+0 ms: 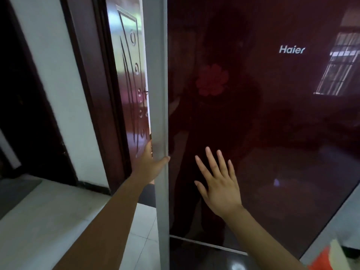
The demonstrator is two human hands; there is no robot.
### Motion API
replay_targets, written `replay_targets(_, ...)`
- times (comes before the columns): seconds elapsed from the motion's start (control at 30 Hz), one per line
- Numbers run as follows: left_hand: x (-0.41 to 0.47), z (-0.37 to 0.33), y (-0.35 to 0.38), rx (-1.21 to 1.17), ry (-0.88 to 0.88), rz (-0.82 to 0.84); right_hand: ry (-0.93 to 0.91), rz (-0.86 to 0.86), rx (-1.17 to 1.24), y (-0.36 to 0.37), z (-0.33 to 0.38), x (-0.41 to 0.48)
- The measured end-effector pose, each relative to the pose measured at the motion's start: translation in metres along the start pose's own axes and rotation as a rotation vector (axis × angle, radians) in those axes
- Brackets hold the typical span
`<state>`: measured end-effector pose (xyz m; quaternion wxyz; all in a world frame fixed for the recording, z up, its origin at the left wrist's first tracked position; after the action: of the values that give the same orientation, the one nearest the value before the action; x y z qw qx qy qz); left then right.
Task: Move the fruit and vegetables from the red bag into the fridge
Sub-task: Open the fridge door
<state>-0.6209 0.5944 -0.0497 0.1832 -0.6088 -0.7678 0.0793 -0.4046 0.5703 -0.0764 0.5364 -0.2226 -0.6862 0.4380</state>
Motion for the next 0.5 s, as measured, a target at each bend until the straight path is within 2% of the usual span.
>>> replay_targets(0.3, -0.134, -0.012, -0.008, 0.177, -0.053, -0.238, -0.190, -0.074, 0.084, -0.031, 0.008, -0.066)
replay_targets(0.5, -0.230, -0.040, -0.002, 0.179, -0.026, -0.301, -0.234, -0.051, 0.184, -0.074, 0.010, -0.123)
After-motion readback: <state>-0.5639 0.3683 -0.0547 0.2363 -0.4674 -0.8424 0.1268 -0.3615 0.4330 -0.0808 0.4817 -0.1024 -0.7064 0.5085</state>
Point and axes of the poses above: each hand's wrist, its own x-axis towards the middle knuckle, its own y-axis out of the palm, z = x × y, the point moved 5 cm from there along x, towards the middle knuckle
